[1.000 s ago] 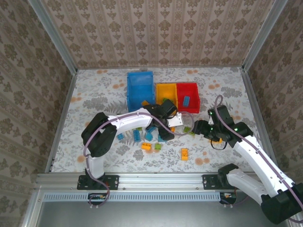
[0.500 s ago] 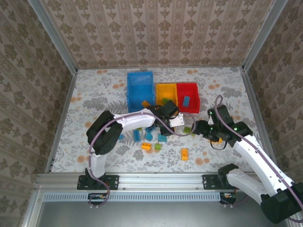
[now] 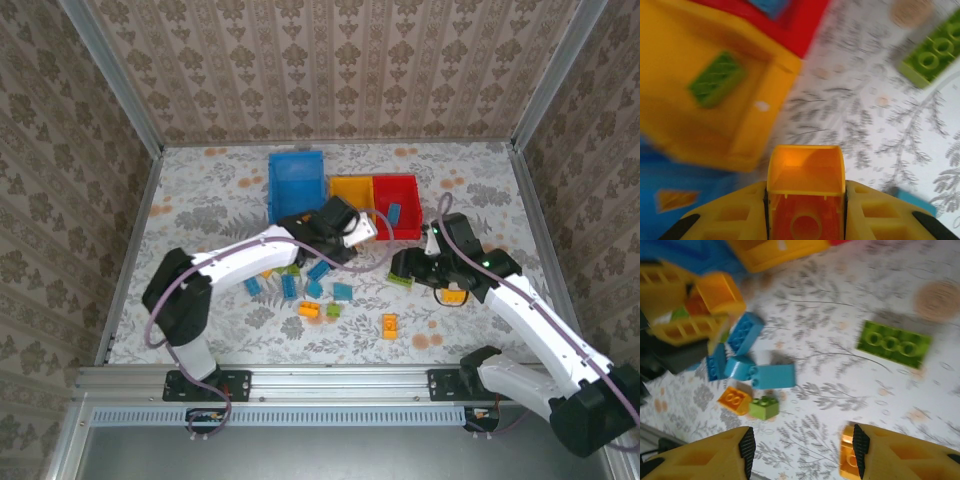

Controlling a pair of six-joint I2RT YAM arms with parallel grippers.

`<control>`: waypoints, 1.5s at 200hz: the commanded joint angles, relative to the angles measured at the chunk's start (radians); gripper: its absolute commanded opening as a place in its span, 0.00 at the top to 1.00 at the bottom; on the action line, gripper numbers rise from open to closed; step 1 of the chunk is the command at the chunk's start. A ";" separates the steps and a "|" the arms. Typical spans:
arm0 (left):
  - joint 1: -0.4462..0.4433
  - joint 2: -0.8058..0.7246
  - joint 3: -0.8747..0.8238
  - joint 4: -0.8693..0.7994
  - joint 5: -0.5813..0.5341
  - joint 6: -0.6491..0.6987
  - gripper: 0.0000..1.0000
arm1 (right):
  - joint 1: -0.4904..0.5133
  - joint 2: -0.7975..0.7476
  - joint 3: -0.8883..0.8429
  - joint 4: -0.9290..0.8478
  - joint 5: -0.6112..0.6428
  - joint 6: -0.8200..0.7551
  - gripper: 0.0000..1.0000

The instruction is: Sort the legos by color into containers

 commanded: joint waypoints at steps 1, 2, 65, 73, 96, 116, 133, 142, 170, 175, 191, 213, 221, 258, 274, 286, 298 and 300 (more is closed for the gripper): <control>0.064 -0.044 0.020 -0.115 -0.123 -0.095 0.72 | 0.083 0.067 0.081 0.126 -0.014 -0.072 0.42; 0.067 -0.044 0.021 -0.118 -0.125 -0.095 0.72 | 0.087 0.071 0.082 0.126 -0.014 -0.071 0.42; 0.235 0.122 0.219 -0.292 -0.304 -0.169 0.72 | 0.174 0.254 0.157 0.447 0.013 -0.054 0.41; 0.247 0.156 0.249 -0.305 -0.315 -0.173 0.72 | 0.176 0.270 0.162 0.469 0.013 -0.048 0.41; 0.272 0.235 0.307 -0.314 -0.318 -0.182 0.72 | 0.175 0.298 0.173 0.506 0.008 -0.033 0.40; 0.281 0.292 0.342 -0.317 -0.318 -0.180 0.71 | 0.175 0.297 0.162 0.516 0.007 -0.018 0.40; 0.288 0.330 0.358 -0.324 -0.319 -0.188 0.70 | 0.174 0.285 0.141 0.517 0.012 -0.008 0.40; 0.289 0.344 0.363 -0.323 -0.319 -0.190 0.69 | 0.175 0.277 0.130 0.517 0.015 -0.003 0.40; 0.290 0.370 0.367 -0.320 -0.307 -0.201 0.62 | 0.174 0.252 0.105 0.508 0.028 0.005 0.39; 0.290 0.370 0.367 -0.320 -0.306 -0.205 0.59 | 0.174 0.247 0.101 0.504 0.032 0.005 0.39; 0.290 0.369 0.366 -0.323 -0.302 -0.215 0.52 | 0.173 0.236 0.094 0.475 0.051 -0.002 0.37; 0.287 0.352 0.357 -0.321 -0.297 -0.226 0.46 | 0.160 0.211 0.079 0.427 0.088 -0.005 0.34; 0.285 0.345 0.354 -0.319 -0.297 -0.228 0.45 | 0.150 0.201 0.071 0.406 0.102 0.004 0.33; 0.278 0.288 0.346 -0.322 -0.318 -0.250 0.44 | 0.098 0.142 0.026 0.304 0.203 0.098 0.34; 0.274 0.238 0.331 -0.321 -0.328 -0.278 0.44 | 0.056 0.124 0.005 0.201 0.283 0.234 0.36; 0.266 0.194 0.307 -0.320 -0.332 -0.309 0.43 | 0.011 0.126 0.001 0.097 0.299 0.361 0.37; 0.254 0.128 0.266 -0.303 -0.318 -0.347 0.42 | -0.024 0.147 0.013 -0.019 0.298 0.479 0.38; 0.252 0.116 0.254 -0.296 -0.311 -0.351 0.42 | -0.029 0.152 0.015 -0.037 0.296 0.500 0.38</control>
